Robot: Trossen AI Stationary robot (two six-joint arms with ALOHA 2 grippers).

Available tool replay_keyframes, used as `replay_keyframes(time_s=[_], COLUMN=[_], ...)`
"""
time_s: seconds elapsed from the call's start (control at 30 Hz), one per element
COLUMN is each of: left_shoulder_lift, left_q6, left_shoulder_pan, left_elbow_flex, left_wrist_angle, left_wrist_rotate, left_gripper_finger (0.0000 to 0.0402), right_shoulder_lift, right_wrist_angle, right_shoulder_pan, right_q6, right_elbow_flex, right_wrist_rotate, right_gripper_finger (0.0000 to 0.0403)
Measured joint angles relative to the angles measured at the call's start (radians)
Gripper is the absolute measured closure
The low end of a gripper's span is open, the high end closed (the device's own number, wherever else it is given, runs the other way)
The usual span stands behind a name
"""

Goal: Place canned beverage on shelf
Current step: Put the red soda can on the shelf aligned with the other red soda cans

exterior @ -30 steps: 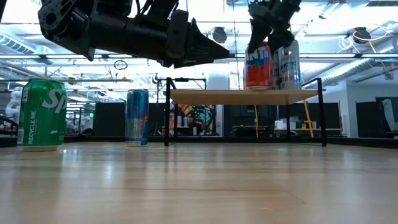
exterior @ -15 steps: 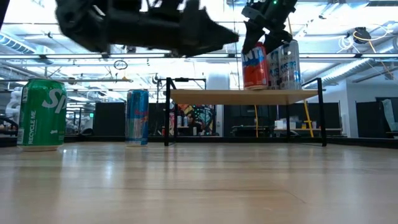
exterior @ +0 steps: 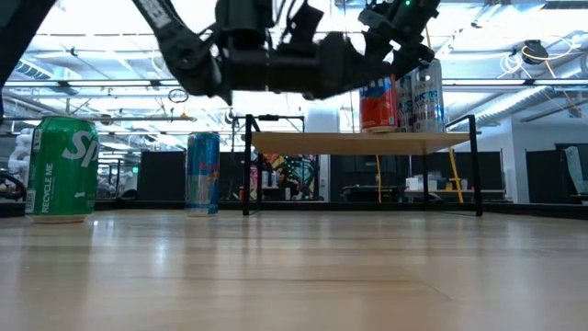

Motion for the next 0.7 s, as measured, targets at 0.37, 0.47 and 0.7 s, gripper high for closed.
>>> replay_keyframes(time_s=[0.37,0.47,0.7], left_shoulder_lift=[0.099,0.102,0.102], left_q6=[-0.007,-0.008,-0.008], left_shoulder_pan=[0.084,0.102,0.118], left_elbow_flex=[0.139,0.160,0.209], left_wrist_angle=[-0.003,-0.031,-0.143], left_wrist_rotate=[0.072,0.074,0.105], left_gripper_finger=[0.0025,0.0025,0.0025], right_shoulder_lift=[0.000,0.000,0.000], right_wrist_angle=[0.005,0.005,0.014], right_shoulder_pan=[0.000,0.000,0.010], right_q6=[-0.005,-0.004,-0.059], right_elbow_flex=[0.000,0.000,0.000], right_wrist_rotate=[-0.002,-0.002,-0.002], right_gripper_finger=[0.0087,0.0087,0.0086])
